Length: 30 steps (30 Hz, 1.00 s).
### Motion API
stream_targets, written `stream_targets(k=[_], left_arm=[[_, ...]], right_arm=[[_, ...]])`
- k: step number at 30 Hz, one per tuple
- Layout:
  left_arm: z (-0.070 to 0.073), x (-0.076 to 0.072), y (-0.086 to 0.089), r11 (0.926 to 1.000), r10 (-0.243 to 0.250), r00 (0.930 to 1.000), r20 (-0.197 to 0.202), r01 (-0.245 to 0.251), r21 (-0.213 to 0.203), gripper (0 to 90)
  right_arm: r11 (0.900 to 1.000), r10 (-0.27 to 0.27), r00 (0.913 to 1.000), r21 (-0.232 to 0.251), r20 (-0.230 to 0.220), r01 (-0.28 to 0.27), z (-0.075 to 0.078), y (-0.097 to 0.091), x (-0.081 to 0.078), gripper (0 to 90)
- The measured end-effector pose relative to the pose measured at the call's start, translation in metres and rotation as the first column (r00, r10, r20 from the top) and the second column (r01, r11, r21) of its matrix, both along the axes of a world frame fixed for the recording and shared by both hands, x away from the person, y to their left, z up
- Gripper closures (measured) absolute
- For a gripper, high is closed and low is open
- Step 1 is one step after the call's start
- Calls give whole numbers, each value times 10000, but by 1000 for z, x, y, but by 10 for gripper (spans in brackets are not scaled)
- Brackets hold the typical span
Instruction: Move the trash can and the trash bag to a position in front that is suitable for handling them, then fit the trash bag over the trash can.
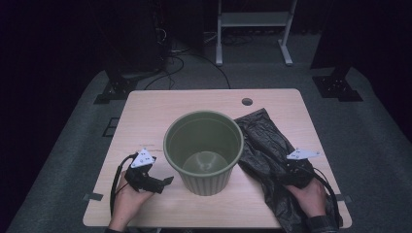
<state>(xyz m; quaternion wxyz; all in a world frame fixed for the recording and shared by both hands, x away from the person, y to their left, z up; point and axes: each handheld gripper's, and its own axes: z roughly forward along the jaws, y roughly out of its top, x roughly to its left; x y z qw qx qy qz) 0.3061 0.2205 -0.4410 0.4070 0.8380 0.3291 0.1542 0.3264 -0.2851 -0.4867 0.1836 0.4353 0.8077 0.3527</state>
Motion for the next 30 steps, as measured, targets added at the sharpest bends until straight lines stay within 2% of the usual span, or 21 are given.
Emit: stream_targets(k=[4, 7, 11, 17, 21, 24, 29, 30], left_arm=[[-11, 4, -1, 9996, -66, 9999, -112, 69, 275, 0], [-22, 9, 3, 9996, 76, 9997, -248, -69, 264, 0], [-29, 11, 4, 9982, 60, 9989, -472, -32, 593, 0], [-39, 13, 3, 9985, 11, 9966, -818, 35, 552, 0], [-42, 12, 1, 9978, 0, 9976, -686, 46, 660, 0], [-42, 11, -1, 9954, -42, 9983, -578, 97, 948, 0], [-42, 11, -1, 9955, -24, 9983, -586, 79, 942, 0], [-42, 11, -1, 9955, -27, 9983, -587, 82, 943, 0]], right_arm=[[10000, -2, 10000, 1, 1, 2, 0, 0, 0, 105], [10000, -4, 10000, -1, 1, 4, 0, 0, 0, 105], [10000, -20, 10000, 3, 5, 20, 0, 0, 0, 106], [10000, -29, 10000, -2, 10, 29, 0, 0, -1, 105], [10000, -26, 10000, -6, 7, 26, 0, 0, -1, 105], [9999, -90, 10000, -55, -16, 89, 0, 0, -1, 86], [9993, -339, 9993, -178, -139, 337, 6, -2, -2, 86], [9989, -441, 9990, -135, -52, 440, 9, -5, -2, 86]])
